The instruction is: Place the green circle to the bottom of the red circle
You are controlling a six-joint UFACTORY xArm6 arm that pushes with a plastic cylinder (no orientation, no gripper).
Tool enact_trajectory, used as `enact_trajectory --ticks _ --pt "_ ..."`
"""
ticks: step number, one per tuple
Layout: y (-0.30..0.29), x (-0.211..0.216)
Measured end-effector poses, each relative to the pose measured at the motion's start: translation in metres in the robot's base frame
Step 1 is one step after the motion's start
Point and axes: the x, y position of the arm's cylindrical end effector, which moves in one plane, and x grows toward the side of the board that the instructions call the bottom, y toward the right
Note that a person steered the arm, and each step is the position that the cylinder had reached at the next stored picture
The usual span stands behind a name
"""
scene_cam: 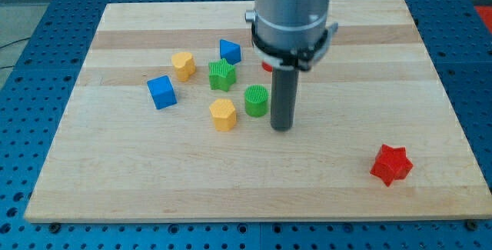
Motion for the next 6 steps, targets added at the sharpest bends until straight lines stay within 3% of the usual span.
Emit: enact_trajectory --ticks 1,4,6 --pt "-0.069 -0.005" --pt "-0.021 -0.046" --pt "-0.074 -0.042"
